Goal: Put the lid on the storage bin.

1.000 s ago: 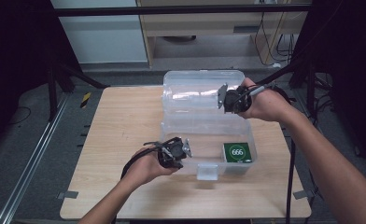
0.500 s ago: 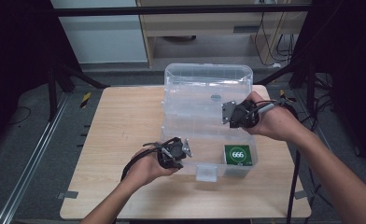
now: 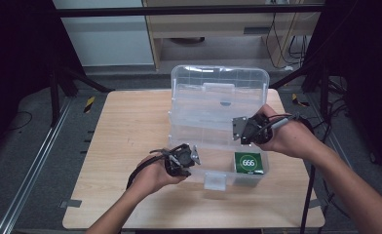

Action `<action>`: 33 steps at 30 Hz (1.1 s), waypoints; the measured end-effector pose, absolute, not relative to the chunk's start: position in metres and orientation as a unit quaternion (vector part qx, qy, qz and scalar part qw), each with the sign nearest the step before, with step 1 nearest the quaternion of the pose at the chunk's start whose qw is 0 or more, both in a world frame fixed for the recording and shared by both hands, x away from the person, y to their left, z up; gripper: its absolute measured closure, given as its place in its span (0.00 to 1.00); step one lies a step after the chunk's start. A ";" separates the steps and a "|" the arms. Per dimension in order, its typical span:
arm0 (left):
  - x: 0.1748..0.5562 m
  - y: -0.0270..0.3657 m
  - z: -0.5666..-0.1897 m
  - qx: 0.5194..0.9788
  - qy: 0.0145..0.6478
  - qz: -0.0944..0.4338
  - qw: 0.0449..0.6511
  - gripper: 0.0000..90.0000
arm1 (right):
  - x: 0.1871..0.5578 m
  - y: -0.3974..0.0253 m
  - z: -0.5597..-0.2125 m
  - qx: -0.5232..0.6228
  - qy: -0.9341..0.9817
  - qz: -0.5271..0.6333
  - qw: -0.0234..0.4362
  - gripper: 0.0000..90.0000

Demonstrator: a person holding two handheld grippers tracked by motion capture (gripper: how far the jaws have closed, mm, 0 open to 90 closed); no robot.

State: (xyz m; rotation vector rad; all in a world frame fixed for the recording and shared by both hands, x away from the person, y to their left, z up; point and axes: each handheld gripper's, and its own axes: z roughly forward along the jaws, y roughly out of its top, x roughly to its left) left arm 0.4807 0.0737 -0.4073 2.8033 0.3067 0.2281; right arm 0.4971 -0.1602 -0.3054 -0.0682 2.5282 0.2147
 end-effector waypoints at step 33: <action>0.486 0.067 -0.409 0.970 0.137 0.101 0.174 0.87 | 0.534 -0.158 -0.308 -0.030 0.944 0.082 0.319 0.90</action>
